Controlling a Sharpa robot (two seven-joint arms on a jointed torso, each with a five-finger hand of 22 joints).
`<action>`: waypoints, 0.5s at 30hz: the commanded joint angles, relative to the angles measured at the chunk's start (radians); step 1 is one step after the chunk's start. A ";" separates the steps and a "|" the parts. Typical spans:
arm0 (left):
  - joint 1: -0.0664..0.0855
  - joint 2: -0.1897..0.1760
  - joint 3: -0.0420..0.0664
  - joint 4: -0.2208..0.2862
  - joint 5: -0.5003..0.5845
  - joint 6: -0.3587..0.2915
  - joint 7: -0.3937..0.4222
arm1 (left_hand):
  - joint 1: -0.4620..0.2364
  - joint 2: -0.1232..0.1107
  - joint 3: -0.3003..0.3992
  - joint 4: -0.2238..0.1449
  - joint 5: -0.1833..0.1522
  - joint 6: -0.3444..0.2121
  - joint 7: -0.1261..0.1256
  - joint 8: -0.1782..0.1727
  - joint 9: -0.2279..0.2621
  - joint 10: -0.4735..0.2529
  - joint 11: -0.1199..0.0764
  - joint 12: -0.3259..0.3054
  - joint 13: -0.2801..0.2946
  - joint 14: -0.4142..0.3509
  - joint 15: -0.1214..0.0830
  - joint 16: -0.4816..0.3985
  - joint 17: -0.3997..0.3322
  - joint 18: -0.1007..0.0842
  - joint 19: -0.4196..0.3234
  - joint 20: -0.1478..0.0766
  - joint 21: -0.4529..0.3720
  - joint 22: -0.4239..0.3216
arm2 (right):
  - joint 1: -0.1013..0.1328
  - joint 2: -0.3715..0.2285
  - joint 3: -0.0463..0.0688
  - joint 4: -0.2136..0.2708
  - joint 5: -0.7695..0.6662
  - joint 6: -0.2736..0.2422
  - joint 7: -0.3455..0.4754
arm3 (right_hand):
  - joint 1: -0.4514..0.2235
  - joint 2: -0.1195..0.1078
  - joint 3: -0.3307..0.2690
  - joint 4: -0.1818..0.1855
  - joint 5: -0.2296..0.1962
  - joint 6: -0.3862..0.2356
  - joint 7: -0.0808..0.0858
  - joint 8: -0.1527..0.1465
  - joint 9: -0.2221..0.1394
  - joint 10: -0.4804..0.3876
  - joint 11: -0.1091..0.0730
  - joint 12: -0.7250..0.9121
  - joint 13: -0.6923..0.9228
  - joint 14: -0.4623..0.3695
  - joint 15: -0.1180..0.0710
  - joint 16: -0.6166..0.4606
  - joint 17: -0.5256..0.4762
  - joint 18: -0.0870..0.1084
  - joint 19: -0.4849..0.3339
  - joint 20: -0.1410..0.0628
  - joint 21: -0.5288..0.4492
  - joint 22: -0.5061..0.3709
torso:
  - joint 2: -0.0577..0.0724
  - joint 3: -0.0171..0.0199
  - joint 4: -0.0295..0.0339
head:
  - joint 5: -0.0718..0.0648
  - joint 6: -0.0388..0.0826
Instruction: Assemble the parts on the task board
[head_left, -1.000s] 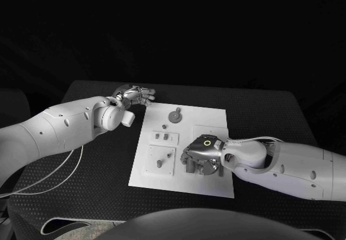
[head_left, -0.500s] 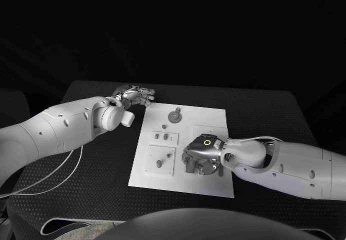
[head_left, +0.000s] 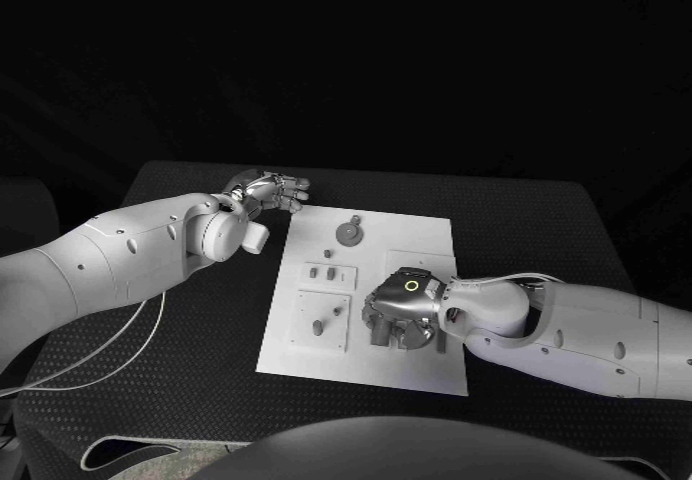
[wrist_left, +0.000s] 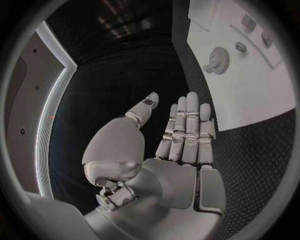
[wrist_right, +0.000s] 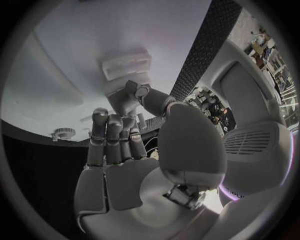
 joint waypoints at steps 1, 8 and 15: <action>0.000 0.001 0.000 0.003 0.003 0.016 0.004 | -0.010 0.003 0.000 0.008 0.002 -0.006 0.001 0.004 -0.002 -0.008 -0.002 -0.003 -0.002 0.000 0.007 -0.004 0.002 0.011 -0.001 0.008 -0.003 0.001 | -0.001 0.002 -0.001 -0.005 -0.033 0.025 -0.022 | -0.005 -0.007 0.001 0.001 -0.006 0.016 0.019 -0.006 -0.004 0.004 0.000 0.005 -0.002 0.001 -0.005 0.005 -0.002 -0.002 0.006 0.001 0.006 0.000 | 0.000 -0.0010 0.0005 | -0.001 0.000; 0.000 0.000 0.000 0.003 0.003 0.016 0.003 | -0.010 0.003 0.000 0.009 0.002 -0.006 0.001 0.004 -0.002 -0.008 -0.002 -0.003 -0.002 0.000 0.007 -0.004 0.002 0.011 -0.001 0.008 -0.004 0.002 | -0.001 0.001 -0.001 -0.003 -0.036 0.016 -0.024 | -0.010 -0.006 -0.001 0.003 -0.006 0.023 0.018 -0.005 -0.004 0.005 0.000 0.007 -0.004 0.002 -0.005 0.007 -0.005 -0.002 0.007 0.001 0.007 0.000 | 0.000 -0.0006 0.0001 | -0.001 0.000; 0.000 0.001 0.000 0.003 0.003 0.016 0.003 | -0.010 0.003 0.000 0.009 0.002 -0.006 0.001 0.005 -0.002 -0.008 -0.002 -0.003 -0.002 0.000 0.007 -0.004 0.003 0.011 -0.001 0.008 -0.004 0.002 | -0.001 0.001 -0.001 -0.001 -0.036 0.014 -0.021 | -0.013 -0.002 0.001 0.006 -0.006 0.025 0.018 -0.006 -0.005 0.007 -0.001 0.009 -0.006 0.002 -0.005 0.009 -0.007 -0.002 0.008 0.000 0.008 -0.001 | 0.000 -0.0001 0.0004 | -0.001 0.000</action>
